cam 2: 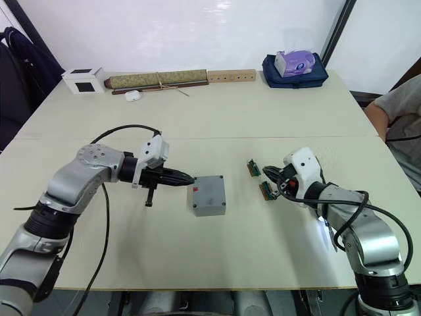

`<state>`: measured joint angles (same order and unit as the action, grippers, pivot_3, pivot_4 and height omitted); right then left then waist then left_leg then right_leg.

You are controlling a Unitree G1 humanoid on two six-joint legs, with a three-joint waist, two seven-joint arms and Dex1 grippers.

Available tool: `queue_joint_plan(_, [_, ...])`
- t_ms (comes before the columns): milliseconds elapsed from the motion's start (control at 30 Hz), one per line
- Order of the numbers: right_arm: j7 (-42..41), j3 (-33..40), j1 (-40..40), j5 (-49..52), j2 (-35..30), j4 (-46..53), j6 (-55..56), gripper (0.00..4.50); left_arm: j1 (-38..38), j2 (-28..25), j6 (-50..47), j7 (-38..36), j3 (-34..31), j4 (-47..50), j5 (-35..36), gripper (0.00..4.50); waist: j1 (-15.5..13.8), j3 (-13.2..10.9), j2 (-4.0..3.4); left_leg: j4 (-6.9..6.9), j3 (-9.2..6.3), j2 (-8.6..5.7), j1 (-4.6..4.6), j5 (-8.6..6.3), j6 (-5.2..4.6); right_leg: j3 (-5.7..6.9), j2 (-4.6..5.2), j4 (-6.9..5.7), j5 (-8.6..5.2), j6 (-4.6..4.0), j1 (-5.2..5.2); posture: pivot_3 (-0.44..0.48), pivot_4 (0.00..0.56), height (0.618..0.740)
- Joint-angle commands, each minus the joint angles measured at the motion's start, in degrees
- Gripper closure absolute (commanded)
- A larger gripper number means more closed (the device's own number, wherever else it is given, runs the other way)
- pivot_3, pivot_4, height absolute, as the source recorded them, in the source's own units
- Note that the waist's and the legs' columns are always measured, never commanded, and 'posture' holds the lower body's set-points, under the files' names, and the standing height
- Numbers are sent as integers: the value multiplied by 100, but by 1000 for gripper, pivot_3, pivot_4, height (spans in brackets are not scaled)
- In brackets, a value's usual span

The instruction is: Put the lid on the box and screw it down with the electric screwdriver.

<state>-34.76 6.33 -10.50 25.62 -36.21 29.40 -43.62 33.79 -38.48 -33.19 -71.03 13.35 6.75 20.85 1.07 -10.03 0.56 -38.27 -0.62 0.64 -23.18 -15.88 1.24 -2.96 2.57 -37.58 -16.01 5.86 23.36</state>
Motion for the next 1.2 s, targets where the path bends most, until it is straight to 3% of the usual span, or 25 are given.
queue_joint_plan(33, [151,-374,-293,54,265,382,58,4491,-78,-103,134,34,-51,102,-74,4500,-11,0,0,0,-1,1,0,0,0,1,-2,0,0,0,0,0,150,740])
queue_joint_plan(267, [152,-966,-339,-83,470,387,217,4491,-262,-89,19,238,-157,241,-13,4500,-47,0,1,-3,-7,-2,-8,0,0,4,10,1,0,0,2,0,150,740])
queue_joint_plan(1200, [-72,-1282,-346,-475,429,-165,624,4491,-380,-72,-1,488,-103,414,-7,4500,-23,0,1,-3,-6,-3,-7,0,0,3,5,1,0,0,3,0,150,740])
